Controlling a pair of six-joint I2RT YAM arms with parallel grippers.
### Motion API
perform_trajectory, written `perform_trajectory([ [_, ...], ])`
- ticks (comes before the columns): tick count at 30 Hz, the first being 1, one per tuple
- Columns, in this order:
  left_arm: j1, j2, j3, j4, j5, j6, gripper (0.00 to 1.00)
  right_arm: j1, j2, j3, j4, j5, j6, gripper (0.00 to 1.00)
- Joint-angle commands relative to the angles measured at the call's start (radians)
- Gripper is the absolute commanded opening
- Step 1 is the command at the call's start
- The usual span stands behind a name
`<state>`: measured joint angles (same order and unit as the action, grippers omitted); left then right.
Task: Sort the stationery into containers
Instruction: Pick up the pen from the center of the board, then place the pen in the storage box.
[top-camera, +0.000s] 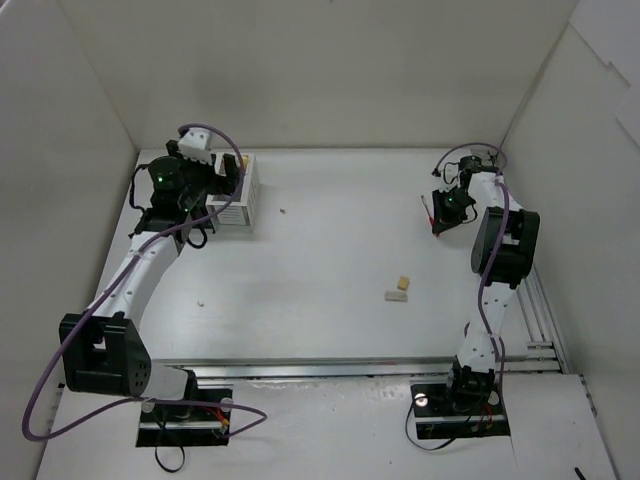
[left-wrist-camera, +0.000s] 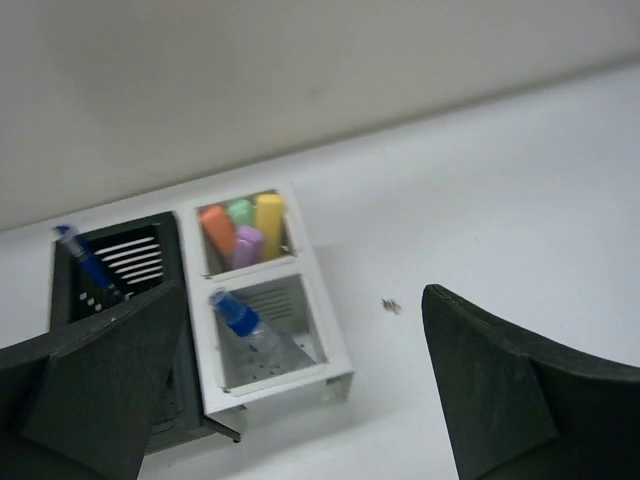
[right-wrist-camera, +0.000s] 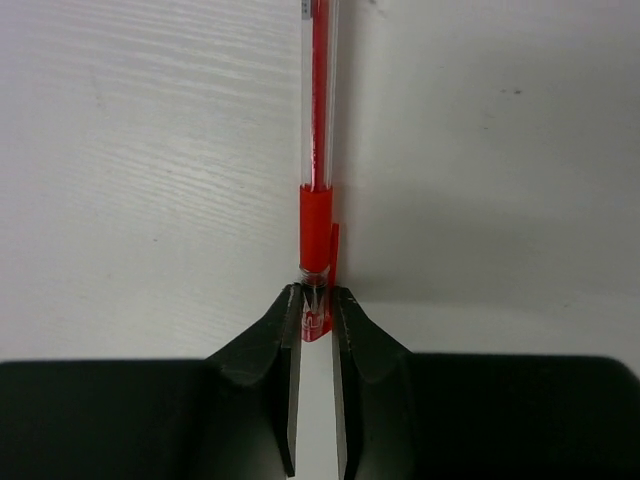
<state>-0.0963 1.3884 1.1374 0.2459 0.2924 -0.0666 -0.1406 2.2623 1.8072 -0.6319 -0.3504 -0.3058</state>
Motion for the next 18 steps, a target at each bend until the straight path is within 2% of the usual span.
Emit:
perform_trajectory([
  [1, -0.087, 0.006, 0.113, -0.143, 0.221, 0.274, 1.00, 0.018, -0.131, -0.005, -0.054, -0.131, -0.018, 0.00],
  [3, -0.178, 0.046, 0.179, -0.241, 0.225, 0.362, 1.00, 0.042, -0.190, 0.001, -0.095, -0.125, 0.080, 0.00],
  [5, -0.242, 0.067, 0.203, -0.284, 0.223, 0.482, 1.00, 0.087, -0.250, -0.018, -0.123, -0.206, 0.204, 0.00],
  [7, -0.341, 0.087, 0.214, -0.333, 0.211, 0.577, 1.00, 0.122, -0.291, -0.095, -0.121, -0.312, 0.246, 0.00],
  [9, -0.413, 0.098, 0.220, -0.367, 0.205, 0.710, 1.00, 0.214, -0.358, -0.146, -0.108, -0.332, 0.295, 0.00],
  [13, -0.457, 0.087, 0.202, -0.413, 0.276, 0.876, 1.00, 0.363, -0.469, -0.223, -0.100, -0.467, 0.300, 0.00],
  [16, -0.479, 0.067, 0.196, -0.468, 0.330, 0.978, 1.00, 0.452, -0.516, -0.227, -0.103, -0.450, 0.336, 0.00],
  [18, -0.488, 0.052, 0.185, -0.491, 0.352, 1.027, 1.00, 0.492, -0.527, -0.236, -0.104, -0.498, 0.355, 0.00],
])
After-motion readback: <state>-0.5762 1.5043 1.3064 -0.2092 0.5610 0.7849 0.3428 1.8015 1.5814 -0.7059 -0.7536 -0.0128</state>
